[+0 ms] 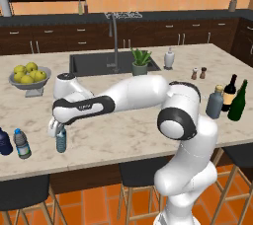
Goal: Move the plastic bottles in the middle to the plastics group, and the glass bottles in the middle to the glass group.
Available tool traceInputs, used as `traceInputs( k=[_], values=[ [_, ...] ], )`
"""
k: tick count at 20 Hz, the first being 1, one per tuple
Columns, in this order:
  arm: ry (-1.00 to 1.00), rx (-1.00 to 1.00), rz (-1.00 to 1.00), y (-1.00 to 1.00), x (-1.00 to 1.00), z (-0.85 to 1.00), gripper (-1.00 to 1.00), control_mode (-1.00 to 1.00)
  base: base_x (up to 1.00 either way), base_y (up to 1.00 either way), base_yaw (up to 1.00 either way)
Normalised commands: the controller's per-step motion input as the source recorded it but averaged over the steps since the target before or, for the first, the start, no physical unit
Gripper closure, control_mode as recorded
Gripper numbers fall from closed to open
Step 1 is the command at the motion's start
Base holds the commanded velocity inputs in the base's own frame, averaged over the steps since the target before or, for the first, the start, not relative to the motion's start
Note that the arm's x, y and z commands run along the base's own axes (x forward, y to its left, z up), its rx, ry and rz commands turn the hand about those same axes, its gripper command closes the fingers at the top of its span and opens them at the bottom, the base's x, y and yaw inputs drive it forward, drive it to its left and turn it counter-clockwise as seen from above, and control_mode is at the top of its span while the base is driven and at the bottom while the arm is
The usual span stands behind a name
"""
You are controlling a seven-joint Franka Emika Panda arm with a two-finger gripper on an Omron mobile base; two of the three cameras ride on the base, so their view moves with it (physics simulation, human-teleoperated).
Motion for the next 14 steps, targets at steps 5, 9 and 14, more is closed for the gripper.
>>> traceInputs(
  k=[5, 9, 14],
  values=[
    [0.00, 0.00, 0.00, 0.46, 0.26, 0.00, 1.00, -1.00, 0.00, 0.00, 0.00],
    [0.00, 0.00, 0.00, 0.14, 0.30, 0.00, 1.00, -1.00, 0.00, 0.00, 0.00],
    [0.00, 0.00, 0.02, 0.08, 0.25, 0.00, 1.00, -1.00, 0.00, 0.00, 0.00]
  ],
)
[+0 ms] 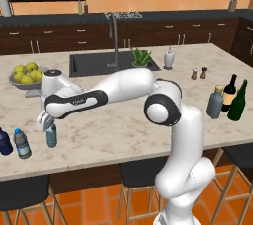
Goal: Move the plastic bottles in the middle to the plastics group, and the glass bottles in the middle to the glass group.
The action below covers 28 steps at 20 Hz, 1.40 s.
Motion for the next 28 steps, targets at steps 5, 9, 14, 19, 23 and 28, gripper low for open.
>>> traceInputs(
  k=[5, 9, 14, 19, 23, 28],
  values=[
    [0.00, 0.00, 0.06, 0.26, 0.29, 0.00, 1.00, -1.00, 0.00, 0.00, 0.00],
    [0.01, 0.00, 0.11, 0.37, 0.41, 0.00, 1.00, -1.00, 0.00, 0.00, 0.00],
    [0.04, 0.00, 0.18, 0.39, 0.11, 0.00, 1.00, -1.00, 0.00, 0.00, 0.00],
    [0.00, 0.00, 0.21, 0.30, 0.00, 0.00, 1.00, -1.00, 0.00, 0.00, 0.00],
    [-0.07, -0.01, 0.10, -0.01, -0.17, -0.29, 1.00, -1.00, 0.00, 0.00, 0.00],
    [-0.15, -0.06, 0.06, -0.17, -0.24, -0.54, 1.00, -1.00, 0.00, 0.00, 0.00]
  ],
)
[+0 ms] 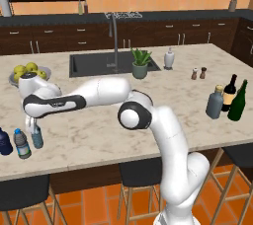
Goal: Move the plastic bottles in the middle to the plastics group, and the glass bottles in the middle to the glass group.
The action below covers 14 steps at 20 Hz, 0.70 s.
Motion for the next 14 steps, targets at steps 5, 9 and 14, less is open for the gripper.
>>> traceInputs(
  k=[5, 9, 14],
  values=[
    [-0.13, -0.02, 0.05, -0.08, -0.07, -0.27, 1.00, -1.00, 0.00, 0.00, 0.00],
    [0.01, 0.00, 0.02, 0.00, 0.00, 0.00, 1.00, -1.00, 0.00, 0.00, 0.00],
    [0.00, 0.00, 0.00, 0.00, 0.00, 0.00, -1.00, -1.00, 0.00, 0.00, 0.00]
  ],
)
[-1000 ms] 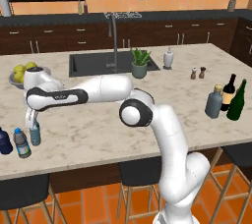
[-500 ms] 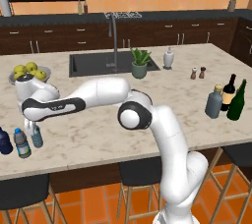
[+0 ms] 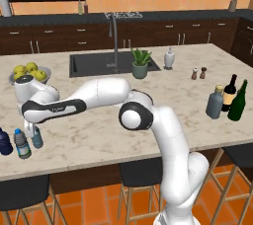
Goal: Move the plastic bottles in the middle to the plastics group, and the glass bottles in the middle to the glass group.
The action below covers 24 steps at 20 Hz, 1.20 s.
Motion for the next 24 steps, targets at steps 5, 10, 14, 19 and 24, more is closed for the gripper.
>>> traceInputs(
  k=[5, 10, 14, 19, 24],
  values=[
    [0.00, 0.00, 0.00, 0.00, 0.00, 0.00, -1.00, -1.00, 0.00, 0.00, 0.00],
    [0.00, 0.00, 0.00, 0.00, 0.00, 0.00, -1.00, -1.00, 0.00, 0.00, 0.00],
    [0.00, 0.00, 0.00, 0.00, 0.00, 0.00, -1.00, -1.00, 0.00, 0.00, 0.00],
    [0.00, 0.00, 0.00, -0.08, 0.00, 0.12, -1.00, -1.00, 0.00, 0.00, 0.00],
    [0.00, 0.06, 0.00, -0.04, 0.00, 0.71, -1.00, -1.00, 0.00, 0.00, 0.00]
  ],
)
